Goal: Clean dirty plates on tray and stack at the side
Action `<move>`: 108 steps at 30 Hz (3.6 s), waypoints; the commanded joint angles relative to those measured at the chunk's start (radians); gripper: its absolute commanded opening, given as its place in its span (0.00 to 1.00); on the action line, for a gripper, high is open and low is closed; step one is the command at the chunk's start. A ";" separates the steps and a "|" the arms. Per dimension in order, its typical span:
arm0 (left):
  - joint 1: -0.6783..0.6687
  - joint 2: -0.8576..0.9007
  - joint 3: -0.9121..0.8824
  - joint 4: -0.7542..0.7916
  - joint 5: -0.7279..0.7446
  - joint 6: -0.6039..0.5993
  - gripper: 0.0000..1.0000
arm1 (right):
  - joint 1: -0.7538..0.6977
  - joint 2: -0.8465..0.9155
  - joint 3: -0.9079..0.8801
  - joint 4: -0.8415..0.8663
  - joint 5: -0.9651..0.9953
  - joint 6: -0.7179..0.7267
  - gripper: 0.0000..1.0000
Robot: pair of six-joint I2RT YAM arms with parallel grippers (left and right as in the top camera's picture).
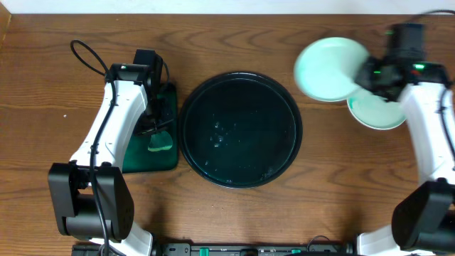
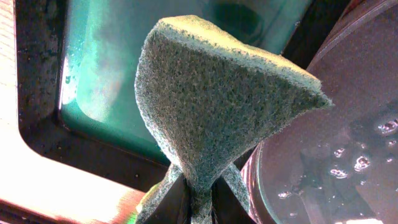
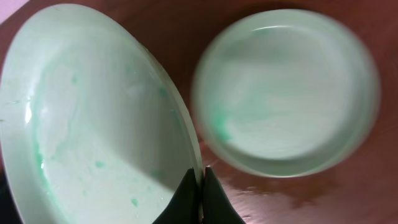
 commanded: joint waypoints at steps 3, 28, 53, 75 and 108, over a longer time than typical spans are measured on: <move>0.003 -0.003 0.017 0.004 -0.016 0.017 0.12 | -0.172 0.057 0.005 -0.017 -0.025 0.005 0.01; 0.003 -0.002 0.017 0.042 -0.023 0.018 0.12 | -0.296 0.352 0.005 0.007 -0.085 -0.009 0.18; 0.041 0.160 0.017 0.098 -0.157 0.025 0.15 | -0.295 0.174 0.007 -0.063 0.122 -0.008 0.01; 0.041 0.160 0.017 0.082 -0.139 0.025 0.15 | -0.204 0.364 0.006 0.050 -0.014 -0.135 0.01; 0.041 0.160 0.017 0.098 -0.139 0.025 0.72 | -0.183 0.374 0.107 -0.093 0.087 -0.119 0.26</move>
